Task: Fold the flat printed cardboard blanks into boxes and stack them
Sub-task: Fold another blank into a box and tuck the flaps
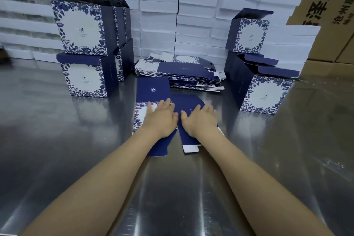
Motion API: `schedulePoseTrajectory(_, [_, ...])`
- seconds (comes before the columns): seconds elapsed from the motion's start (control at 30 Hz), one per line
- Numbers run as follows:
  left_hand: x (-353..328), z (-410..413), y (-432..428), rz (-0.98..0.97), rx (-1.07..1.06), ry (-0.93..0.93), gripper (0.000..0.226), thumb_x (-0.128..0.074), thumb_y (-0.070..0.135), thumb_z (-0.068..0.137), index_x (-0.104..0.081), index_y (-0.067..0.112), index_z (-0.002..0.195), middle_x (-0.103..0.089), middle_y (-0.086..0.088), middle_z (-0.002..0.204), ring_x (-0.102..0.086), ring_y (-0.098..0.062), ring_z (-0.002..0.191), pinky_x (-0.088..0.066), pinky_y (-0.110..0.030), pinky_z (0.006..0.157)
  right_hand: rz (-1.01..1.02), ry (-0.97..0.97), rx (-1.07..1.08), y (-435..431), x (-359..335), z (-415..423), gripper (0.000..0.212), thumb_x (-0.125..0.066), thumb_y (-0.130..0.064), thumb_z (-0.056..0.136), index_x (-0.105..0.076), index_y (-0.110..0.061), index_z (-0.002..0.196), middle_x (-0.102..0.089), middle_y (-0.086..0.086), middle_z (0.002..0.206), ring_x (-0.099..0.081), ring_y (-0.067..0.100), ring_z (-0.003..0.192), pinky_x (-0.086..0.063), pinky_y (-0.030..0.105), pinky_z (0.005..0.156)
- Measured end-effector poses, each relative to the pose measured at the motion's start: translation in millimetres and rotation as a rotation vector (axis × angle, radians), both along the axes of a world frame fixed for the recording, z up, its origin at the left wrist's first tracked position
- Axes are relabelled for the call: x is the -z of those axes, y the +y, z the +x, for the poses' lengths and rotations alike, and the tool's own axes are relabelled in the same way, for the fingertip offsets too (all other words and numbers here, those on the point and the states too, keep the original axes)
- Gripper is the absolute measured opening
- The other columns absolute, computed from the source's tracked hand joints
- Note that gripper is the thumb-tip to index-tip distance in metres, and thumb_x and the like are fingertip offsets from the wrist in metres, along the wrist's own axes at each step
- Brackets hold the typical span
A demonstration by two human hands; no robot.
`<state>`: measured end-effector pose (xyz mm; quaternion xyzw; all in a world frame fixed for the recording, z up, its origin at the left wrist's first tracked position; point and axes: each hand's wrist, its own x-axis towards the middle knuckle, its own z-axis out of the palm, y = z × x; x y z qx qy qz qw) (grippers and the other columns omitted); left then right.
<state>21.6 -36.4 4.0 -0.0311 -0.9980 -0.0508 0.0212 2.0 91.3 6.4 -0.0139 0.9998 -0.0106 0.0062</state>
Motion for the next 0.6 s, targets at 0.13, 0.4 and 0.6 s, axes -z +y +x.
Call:
schedulePoseTrajectory(0.13, [1.7, -2.3, -1.4, 0.046, 0.085, -0.09, 0.052, -0.011, 0.034, 0.106, -0.002, 0.021, 0.156, 0.004, 0.003, 0.164, 0.007, -0.017, 0.15, 0.007, -0.047, 0.12, -0.12, -0.025, -0.364, 4.3, 1.3, 0.3, 0.054, -0.014, -0.031, 0.105, -0.008, -0.012, 0.155, -0.001, 0.002, 0.164, 0.005, 0.015, 0.15, 0.004, 0.042, 0.121])
schedulePoseTrajectory(0.4, [1.4, -0.8, -2.4, 0.051, 0.065, -0.119, 0.054, -0.01, 0.035, 0.105, -0.001, 0.018, 0.156, 0.005, 0.005, 0.163, 0.007, -0.015, 0.15, 0.007, -0.044, 0.121, -0.123, -0.059, -0.344, 7.8, 4.8, -5.7, 0.058, -0.01, -0.04, 0.104, -0.003, -0.013, 0.155, 0.006, 0.007, 0.163, 0.006, 0.018, 0.15, 0.002, 0.035, 0.121])
schedulePoseTrajectory(0.6, [2.7, -2.5, -3.3, 0.062, 0.07, -0.113, 0.054, -0.01, 0.035, 0.105, -0.001, 0.019, 0.156, 0.005, 0.006, 0.163, 0.007, -0.015, 0.15, 0.007, -0.044, 0.121, -0.076, -0.091, -0.15, 10.3, 1.7, -8.6, 0.081, -0.008, -0.065, 0.096, 0.003, -0.011, 0.154, 0.011, 0.013, 0.161, 0.011, 0.027, 0.149, 0.001, 0.04, 0.12])
